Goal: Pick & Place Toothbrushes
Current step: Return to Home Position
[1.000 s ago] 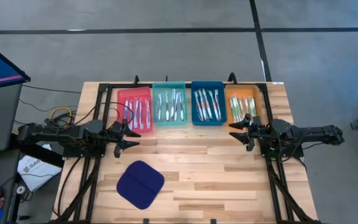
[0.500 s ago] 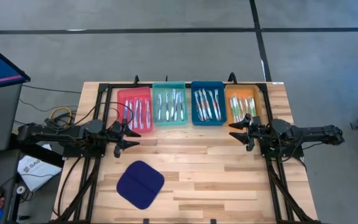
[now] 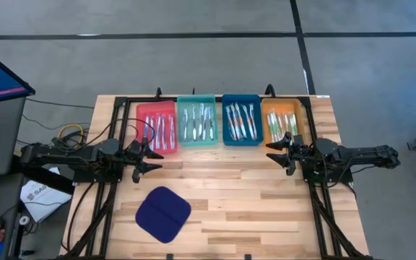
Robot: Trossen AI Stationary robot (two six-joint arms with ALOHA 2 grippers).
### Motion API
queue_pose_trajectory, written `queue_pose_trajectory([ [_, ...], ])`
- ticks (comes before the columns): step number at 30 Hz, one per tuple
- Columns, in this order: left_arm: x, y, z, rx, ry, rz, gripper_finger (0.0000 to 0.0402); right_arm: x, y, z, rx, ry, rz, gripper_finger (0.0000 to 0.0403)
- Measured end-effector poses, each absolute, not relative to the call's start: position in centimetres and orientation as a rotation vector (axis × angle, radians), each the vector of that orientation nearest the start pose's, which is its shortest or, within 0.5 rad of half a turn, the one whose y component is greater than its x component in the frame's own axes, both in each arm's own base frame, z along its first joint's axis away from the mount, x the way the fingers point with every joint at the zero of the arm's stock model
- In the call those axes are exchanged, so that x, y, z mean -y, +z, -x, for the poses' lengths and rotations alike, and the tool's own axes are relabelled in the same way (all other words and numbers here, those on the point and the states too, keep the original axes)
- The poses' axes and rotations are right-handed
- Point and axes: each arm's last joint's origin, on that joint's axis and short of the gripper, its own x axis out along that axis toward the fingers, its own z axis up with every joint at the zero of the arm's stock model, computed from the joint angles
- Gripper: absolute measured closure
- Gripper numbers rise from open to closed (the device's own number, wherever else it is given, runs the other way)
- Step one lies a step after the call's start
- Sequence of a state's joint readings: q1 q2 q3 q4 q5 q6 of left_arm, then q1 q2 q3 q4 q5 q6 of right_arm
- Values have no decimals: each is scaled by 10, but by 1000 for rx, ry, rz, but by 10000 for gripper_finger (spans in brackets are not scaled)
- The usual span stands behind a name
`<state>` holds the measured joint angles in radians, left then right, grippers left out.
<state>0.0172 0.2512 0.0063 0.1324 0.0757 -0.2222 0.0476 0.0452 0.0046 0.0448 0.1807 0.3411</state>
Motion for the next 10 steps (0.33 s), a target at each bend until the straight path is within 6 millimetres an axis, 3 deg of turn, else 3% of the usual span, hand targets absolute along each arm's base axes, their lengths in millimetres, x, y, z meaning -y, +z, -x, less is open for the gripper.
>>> queue_pose_trajectory([
  [10,0,158,-113,-113,-46,227,229,0,166,-100,27,-131,-341,178],
])
